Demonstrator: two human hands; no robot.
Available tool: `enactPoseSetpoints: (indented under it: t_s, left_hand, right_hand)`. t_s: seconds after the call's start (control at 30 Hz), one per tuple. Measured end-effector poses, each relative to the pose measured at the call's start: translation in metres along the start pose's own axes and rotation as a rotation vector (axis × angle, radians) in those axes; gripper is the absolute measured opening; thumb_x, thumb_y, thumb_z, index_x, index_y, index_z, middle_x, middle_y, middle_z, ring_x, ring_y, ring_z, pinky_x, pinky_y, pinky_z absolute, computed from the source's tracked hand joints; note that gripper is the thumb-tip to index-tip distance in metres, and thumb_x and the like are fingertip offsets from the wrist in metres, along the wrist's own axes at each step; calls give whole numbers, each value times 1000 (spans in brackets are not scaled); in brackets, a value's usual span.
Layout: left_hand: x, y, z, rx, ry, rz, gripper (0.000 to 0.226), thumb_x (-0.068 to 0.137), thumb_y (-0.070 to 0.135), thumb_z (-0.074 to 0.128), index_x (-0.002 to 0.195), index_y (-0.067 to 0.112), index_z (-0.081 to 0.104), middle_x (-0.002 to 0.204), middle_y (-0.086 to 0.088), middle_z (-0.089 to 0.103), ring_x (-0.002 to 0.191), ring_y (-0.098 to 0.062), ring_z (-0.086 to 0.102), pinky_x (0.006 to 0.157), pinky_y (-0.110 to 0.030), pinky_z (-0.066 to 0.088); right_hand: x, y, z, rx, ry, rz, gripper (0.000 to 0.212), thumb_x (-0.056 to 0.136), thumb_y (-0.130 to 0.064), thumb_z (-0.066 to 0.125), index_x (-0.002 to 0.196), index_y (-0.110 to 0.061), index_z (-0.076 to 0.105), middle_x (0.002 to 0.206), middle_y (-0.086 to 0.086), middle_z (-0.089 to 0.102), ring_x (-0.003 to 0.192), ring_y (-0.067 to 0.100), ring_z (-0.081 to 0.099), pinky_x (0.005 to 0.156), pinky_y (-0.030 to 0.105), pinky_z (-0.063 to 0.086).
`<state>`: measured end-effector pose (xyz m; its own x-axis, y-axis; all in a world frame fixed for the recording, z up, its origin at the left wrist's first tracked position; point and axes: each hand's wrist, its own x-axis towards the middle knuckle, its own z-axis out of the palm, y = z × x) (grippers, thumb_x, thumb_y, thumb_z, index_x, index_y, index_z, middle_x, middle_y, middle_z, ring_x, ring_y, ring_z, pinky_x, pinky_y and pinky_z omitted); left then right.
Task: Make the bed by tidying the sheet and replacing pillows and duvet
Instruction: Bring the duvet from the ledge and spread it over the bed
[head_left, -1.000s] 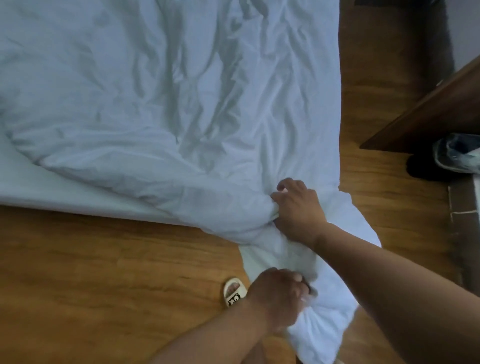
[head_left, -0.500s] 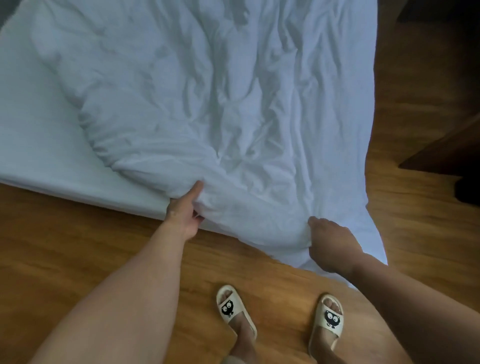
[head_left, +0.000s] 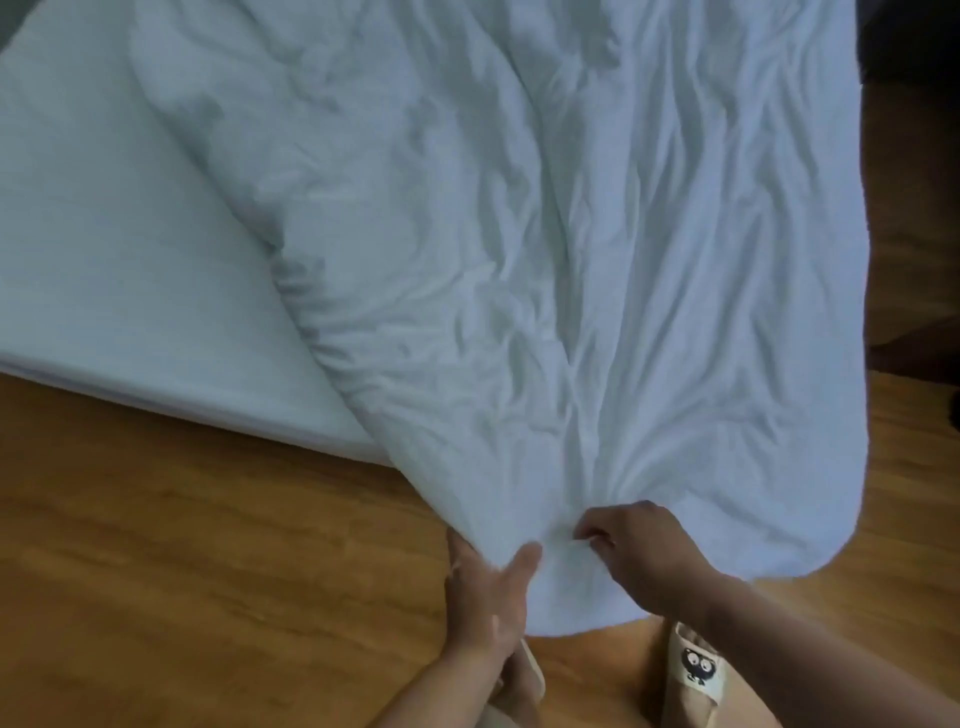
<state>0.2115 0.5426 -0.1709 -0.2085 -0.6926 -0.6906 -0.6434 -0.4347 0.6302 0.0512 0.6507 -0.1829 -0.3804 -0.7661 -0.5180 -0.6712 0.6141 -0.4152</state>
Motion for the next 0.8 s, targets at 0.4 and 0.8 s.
enactPoseSetpoints:
  t_s: [0.4, 0.8]
  left_hand:
    - [48, 62, -12, 484, -478, 539, 56, 86, 33, 74, 136, 23, 52, 122, 6, 60, 108, -3, 55, 93, -14, 42]
    - [230, 183, -28, -378, -222, -42, 93, 77, 54, 82, 152, 30, 33, 146, 0, 52, 124, -27, 57, 102, -54, 51]
  right_hand:
    - [141, -92, -76, 125, 115, -14, 30, 87, -35, 56, 116, -31, 57, 104, -5, 67, 100, 23, 64, 84, 38, 52]
    - [155, -17, -96, 68, 366, 306, 29, 90, -26, 54, 119, -27, 52, 112, 1, 58, 105, 29, 58, 82, 43, 50]
